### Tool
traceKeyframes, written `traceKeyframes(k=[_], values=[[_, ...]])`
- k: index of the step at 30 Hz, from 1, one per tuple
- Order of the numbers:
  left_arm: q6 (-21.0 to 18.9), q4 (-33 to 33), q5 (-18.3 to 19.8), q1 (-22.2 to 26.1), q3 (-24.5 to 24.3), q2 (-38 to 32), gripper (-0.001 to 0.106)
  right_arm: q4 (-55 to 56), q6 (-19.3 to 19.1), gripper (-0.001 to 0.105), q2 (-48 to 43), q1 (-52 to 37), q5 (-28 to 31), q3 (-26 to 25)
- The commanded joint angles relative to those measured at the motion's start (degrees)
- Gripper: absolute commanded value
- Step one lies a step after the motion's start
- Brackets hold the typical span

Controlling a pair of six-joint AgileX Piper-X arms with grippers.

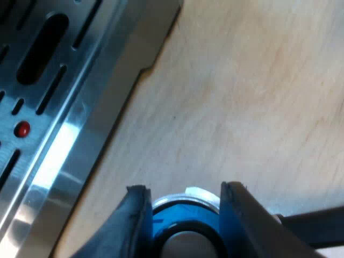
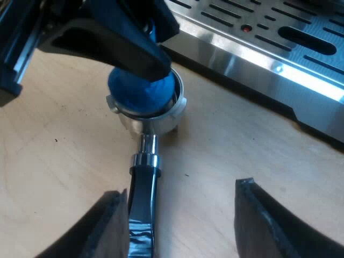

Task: Grind coffee beans and then tamp

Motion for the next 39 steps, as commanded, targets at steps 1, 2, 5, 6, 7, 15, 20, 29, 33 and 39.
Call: traceKeyframes(k=[1, 2, 5, 6, 7, 15, 20, 29, 33, 39], values=[[0.4, -1.9, -0.7, -0.4, 0.1, -0.2, 0.001, -0.4, -0.7, 0.047, -0.2, -0.4, -0.1, -0.2], [0.4, -2.0, -0.7, -0.4, 0.1, -0.2, 0.001, -0.4, -0.7, 0.047, -0.2, -0.4, -0.1, -0.2], [0.4, -2.1, -0.7, -0.4, 0.1, -0.2, 0.001, -0.4, -0.7, 0.047, -0.2, -0.4, -0.1, -0.2], [0.4, -2.1, -0.7, -0.4, 0.1, -0.2, 0.001, -0.4, -0.7, 0.047, -0.2, -0.4, -0.1, -0.2], [0.4, -2.1, -0.7, -0.4, 0.1, -0.2, 0.001, -0.4, -0.7, 0.047, -0.2, -0.4, -0.1, -0.2], [0.4, -2.3, -0.8, -0.4, 0.1, 0.8, 0.001, -0.4, -0.7, 0.047, -0.2, -0.4, -0.1, -0.2], [0.4, -2.3, -1.0, -0.4, 0.1, 2.1, 0.001, -0.4, -0.7, 0.047, -0.2, -0.4, -0.1, -0.2], [0.4, -2.3, -1.0, -0.4, 0.1, 2.5, 0.001, -0.4, -0.7, 0.047, -0.2, -0.4, -0.1, -0.2], [0.4, -2.3, -1.0, -0.4, 0.8, 3.4, 0.001, -0.4, -0.7, 0.047, -0.2, -0.4, -0.1, -0.2], [0.4, -2.3, -1.0, -0.4, 1.0, 5.0, 0.001, -0.4, -0.7, 0.047, -0.2, -0.4, -0.1, -0.2]])
